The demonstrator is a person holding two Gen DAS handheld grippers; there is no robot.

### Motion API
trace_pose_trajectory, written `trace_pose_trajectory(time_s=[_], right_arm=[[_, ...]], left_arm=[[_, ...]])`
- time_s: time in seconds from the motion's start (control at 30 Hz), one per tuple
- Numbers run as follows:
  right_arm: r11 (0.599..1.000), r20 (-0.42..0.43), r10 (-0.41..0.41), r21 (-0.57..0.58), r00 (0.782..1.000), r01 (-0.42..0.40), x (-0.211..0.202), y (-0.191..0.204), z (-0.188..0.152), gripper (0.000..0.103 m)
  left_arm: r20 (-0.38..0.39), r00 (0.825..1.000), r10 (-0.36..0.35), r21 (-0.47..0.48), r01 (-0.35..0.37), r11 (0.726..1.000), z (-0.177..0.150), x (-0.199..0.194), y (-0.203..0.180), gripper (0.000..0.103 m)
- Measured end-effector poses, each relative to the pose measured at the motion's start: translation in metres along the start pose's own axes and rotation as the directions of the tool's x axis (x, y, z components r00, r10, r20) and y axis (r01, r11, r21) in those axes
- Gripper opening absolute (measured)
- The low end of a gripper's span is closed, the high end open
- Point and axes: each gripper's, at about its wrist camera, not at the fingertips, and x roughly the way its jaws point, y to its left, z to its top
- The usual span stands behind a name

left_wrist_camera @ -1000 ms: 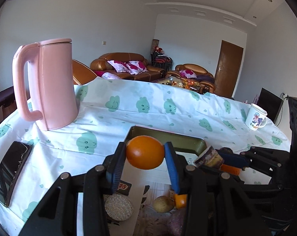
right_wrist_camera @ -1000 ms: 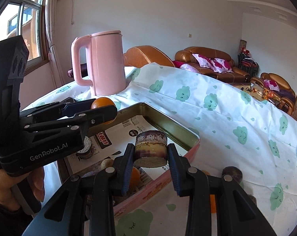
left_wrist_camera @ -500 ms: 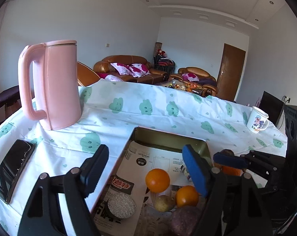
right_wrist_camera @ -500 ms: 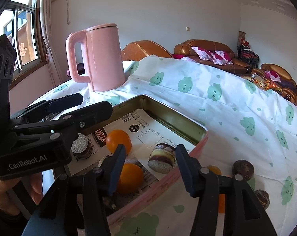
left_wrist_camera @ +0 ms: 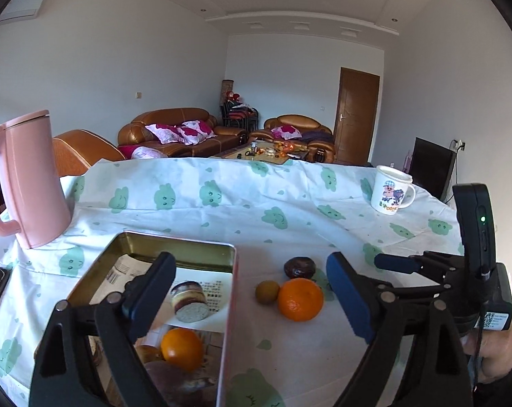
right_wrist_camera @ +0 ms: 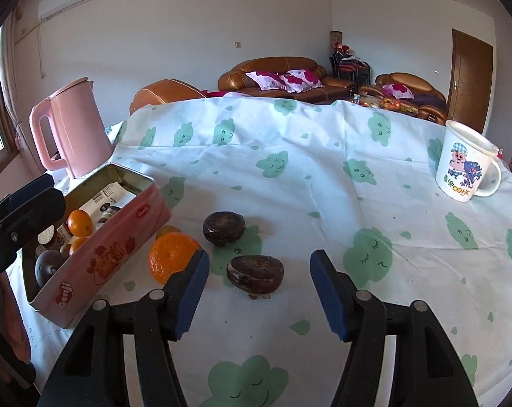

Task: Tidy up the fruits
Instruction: 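Open the right tool to drop the cake slice while the left tool drops the orange into the tin, then grasp a dark round pastry with the right tool while the left tool grasps an orange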

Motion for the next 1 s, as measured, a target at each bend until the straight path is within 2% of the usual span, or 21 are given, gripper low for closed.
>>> trace_pose_trajectory(time_s=[0.1, 0.17, 0.27, 0.33, 0.43, 0.53, 0.57, 0.67, 0.8, 0.83, 0.9, 1.0], right_arm=[[1.0, -0.04, 0.026, 0.01, 0.999, -0.026, 0.009, 0.0, 0.0, 0.064], [1.0, -0.064, 0.025, 0.016, 0.998, -0.024, 0.014, -0.002, -0.001, 0.064], [0.999, -0.091, 0.044, 0.035, 0.995, -0.041, 0.021, -0.004, -0.001, 0.064], [0.998, -0.103, 0.047, 0.045, 0.994, -0.043, 0.023, -0.006, -0.001, 0.064], [0.996, -0.12, 0.064, 0.067, 0.991, -0.056, 0.027, -0.009, -0.001, 0.063], [0.995, -0.131, 0.081, 0.076, 0.988, -0.072, 0.029, -0.01, -0.002, 0.046], [0.995, -0.127, 0.082, 0.073, 0.989, -0.073, 0.028, -0.009, -0.002, 0.045], [0.996, -0.081, 0.053, 0.077, 0.995, -0.046, 0.018, -0.012, -0.002, 0.045], [0.996, -0.046, -0.045, 0.075, 0.998, 0.049, 0.006, -0.02, -0.004, 0.045], [0.995, -0.044, -0.059, 0.084, 0.997, 0.063, 0.004, -0.023, -0.005, 0.045], [0.992, -0.045, -0.063, 0.106, 0.997, 0.068, 0.003, -0.03, -0.005, 0.045], [0.99, -0.038, -0.058, 0.123, 0.998, 0.063, 0.002, -0.035, -0.005, 0.045]], left_arm=[[-0.018, 1.0, 0.016, 0.028, -0.015, 1.0, 0.0, 0.012, -0.01, 0.093], [-0.029, 0.998, 0.055, 0.045, -0.053, 0.998, 0.0, 0.019, -0.01, 0.094], [-0.038, 0.996, 0.077, 0.019, -0.076, 0.997, -0.002, 0.023, -0.001, 0.095], [-0.022, 0.991, 0.13, 0.028, -0.129, 0.991, -0.003, 0.025, 0.004, 0.097], [-0.032, 0.989, 0.142, -0.003, -0.143, 0.99, -0.003, 0.028, 0.016, 0.097], [-0.025, 0.99, 0.136, 0.008, -0.136, 0.991, -0.003, 0.025, 0.014, 0.097], [-0.026, 0.991, 0.13, 0.023, -0.13, 0.991, -0.004, 0.024, 0.01, 0.097], [-0.031, 0.995, 0.096, 0.058, -0.094, 0.994, -0.007, 0.023, -0.004, 0.097], [-0.064, 0.997, 0.048, 0.098, -0.041, 0.994, -0.009, 0.029, -0.022, 0.096], [-0.08, 0.996, 0.034, 0.103, -0.026, 0.994, -0.009, 0.033, -0.025, 0.094], [-0.123, 0.992, 0.009, 0.114, 0.005, 0.993, -0.01, 0.041, -0.031, 0.083], [-0.179, 0.983, -0.028, 0.116, 0.049, 0.992, -0.011, 0.051, -0.037, 0.076]])
